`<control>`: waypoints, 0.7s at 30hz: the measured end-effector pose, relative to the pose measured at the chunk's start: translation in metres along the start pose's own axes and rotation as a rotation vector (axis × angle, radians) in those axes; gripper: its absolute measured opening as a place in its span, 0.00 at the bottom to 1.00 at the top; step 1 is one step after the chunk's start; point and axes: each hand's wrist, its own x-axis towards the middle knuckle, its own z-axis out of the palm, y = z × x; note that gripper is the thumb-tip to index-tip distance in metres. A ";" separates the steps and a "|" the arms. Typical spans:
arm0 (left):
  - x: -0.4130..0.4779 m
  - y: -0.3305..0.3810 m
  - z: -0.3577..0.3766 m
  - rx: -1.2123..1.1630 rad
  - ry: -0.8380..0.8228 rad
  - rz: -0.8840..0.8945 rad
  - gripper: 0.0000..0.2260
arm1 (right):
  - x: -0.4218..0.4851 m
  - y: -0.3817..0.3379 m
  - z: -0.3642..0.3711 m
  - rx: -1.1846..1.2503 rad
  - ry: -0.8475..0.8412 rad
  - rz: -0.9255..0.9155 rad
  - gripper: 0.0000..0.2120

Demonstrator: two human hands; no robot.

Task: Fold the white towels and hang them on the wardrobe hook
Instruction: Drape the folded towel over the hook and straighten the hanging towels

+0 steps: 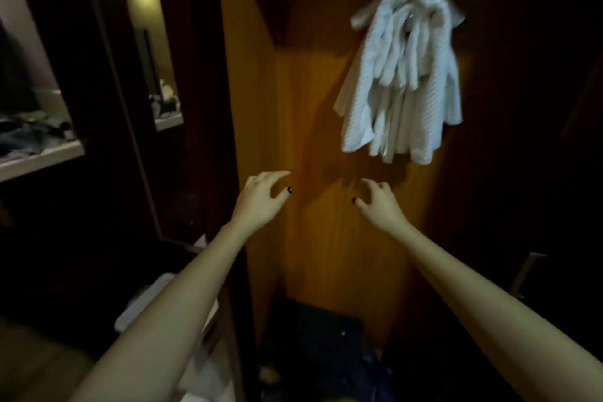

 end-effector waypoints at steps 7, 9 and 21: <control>-0.116 -0.121 0.049 0.008 -0.192 -0.221 0.18 | -0.058 0.002 0.186 -0.105 -0.428 0.019 0.31; -0.145 -0.153 0.067 -0.003 -0.247 -0.283 0.19 | -0.073 0.007 0.233 -0.136 -0.504 0.021 0.30; -0.342 -0.342 0.212 0.002 -0.544 -0.667 0.20 | -0.162 0.093 0.475 -0.314 -0.859 0.135 0.26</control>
